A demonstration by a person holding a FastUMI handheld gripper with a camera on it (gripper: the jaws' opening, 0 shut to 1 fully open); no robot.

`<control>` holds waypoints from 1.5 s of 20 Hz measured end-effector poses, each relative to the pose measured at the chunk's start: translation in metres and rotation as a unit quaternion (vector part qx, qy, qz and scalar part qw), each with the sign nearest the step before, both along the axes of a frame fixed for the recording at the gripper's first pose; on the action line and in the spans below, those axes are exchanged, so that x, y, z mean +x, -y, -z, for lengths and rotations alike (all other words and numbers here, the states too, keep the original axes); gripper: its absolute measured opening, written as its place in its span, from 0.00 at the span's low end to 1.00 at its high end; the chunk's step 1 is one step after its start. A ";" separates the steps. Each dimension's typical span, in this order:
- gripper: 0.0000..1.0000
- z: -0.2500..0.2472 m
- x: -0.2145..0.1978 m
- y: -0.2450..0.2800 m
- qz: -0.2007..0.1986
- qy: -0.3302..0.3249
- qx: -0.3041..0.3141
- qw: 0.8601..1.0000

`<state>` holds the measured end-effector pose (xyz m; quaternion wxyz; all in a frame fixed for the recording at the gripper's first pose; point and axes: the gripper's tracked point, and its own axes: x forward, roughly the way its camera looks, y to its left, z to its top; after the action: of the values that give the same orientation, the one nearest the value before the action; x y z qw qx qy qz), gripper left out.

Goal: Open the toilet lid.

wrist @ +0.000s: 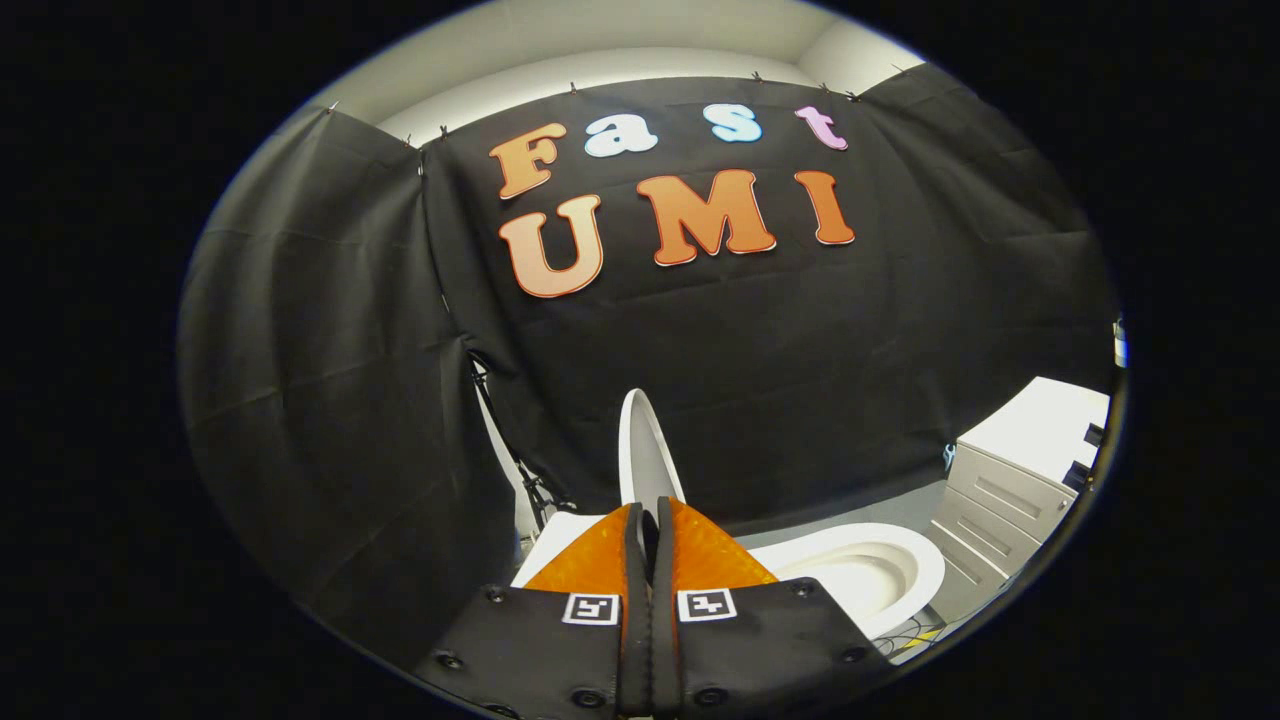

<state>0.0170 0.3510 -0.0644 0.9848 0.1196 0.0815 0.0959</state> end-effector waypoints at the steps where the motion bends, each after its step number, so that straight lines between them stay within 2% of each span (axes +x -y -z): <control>1: 0.08 -0.002 -0.002 -0.004 -0.005 -0.001 0.000 1.000; 11: 0.11 0.001 -0.009 -0.039 -0.039 -0.007 -0.015 0.999; 15: 0.11 0.001 -0.010 -0.040 -0.029 -0.004 -0.038 0.999; 17: 0.15 0.001 -0.011 -0.044 -0.028 -0.004 -0.035 0.999; 19: 0.15 0.002 -0.013 -0.050 -0.038 -0.011 -0.029 0.999; 20: 0.20 0.003 -0.014 -0.051 -0.039 -0.012 -0.027 0.999; 22: 0.22 -0.002 -0.016 -0.059 -0.055 -0.011 -0.021 0.998; 24: 0.26 -0.012 -0.018 -0.054 -0.054 0.002 -0.027 0.998; 30: 0.66 -0.039 -0.022 -0.035 -0.043 0.027 -0.012 0.999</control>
<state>-0.0053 0.3862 -0.0254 0.9831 0.1012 0.0609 0.1402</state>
